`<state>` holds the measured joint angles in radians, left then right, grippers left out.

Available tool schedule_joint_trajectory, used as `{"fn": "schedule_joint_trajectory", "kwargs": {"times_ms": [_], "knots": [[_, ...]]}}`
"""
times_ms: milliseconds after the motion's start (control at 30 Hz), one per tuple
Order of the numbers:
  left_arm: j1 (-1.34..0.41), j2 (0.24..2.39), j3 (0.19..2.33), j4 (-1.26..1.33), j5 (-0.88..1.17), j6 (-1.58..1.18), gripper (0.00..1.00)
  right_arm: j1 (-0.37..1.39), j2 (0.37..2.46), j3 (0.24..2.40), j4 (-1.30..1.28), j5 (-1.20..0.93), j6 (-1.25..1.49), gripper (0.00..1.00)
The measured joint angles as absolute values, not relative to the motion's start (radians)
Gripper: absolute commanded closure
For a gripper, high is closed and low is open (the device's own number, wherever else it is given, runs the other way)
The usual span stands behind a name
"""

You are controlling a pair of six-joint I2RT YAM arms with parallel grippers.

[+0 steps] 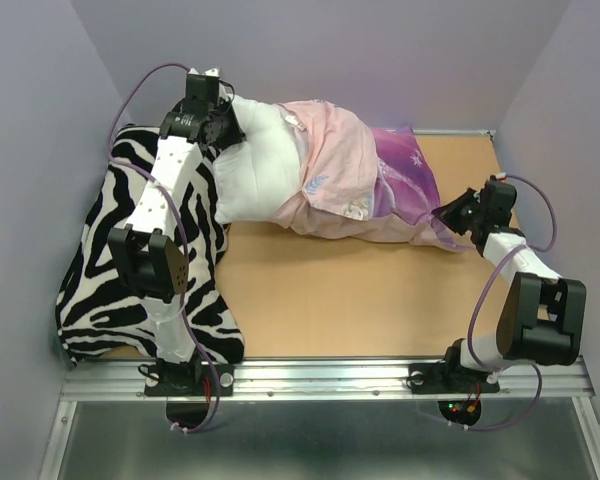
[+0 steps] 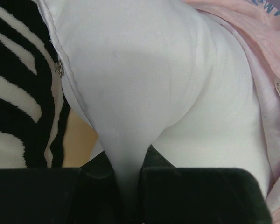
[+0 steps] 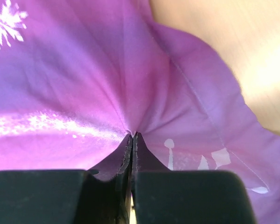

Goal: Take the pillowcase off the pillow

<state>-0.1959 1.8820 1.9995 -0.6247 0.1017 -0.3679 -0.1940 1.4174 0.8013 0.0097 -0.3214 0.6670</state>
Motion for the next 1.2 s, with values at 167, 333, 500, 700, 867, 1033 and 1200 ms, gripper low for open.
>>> {"fn": "schedule_joint_trajectory", "kwargs": {"times_ms": [167,333,500,700,867,1033,1200], "knots": [[-0.172,1.882,2.059,-0.644,0.141,-0.380,1.00,-0.245,1.413,0.801,0.007,-0.319,0.701,0.99],[-0.116,1.882,2.098,-0.672,0.219,-0.403,1.00,-0.324,1.398,0.803,-0.019,-0.319,0.744,1.00],[-0.033,1.866,2.124,-0.717,0.345,-0.444,1.00,-0.399,1.380,0.812,-0.072,-0.363,0.794,0.99],[0.115,1.811,2.163,-0.781,0.485,-0.505,1.00,-0.479,1.380,0.833,-0.120,-0.445,0.836,1.00],[0.228,1.748,2.194,-0.808,0.554,-0.534,1.00,-0.510,1.380,0.838,-0.152,-0.482,0.849,0.99],[0.286,1.686,2.192,-0.820,0.628,-0.569,1.00,-0.575,1.382,0.848,-0.177,-0.543,0.873,0.99],[0.331,1.644,2.186,-0.821,0.702,-0.609,1.00,-0.628,1.387,0.852,-0.196,-0.603,0.898,0.99]]}}
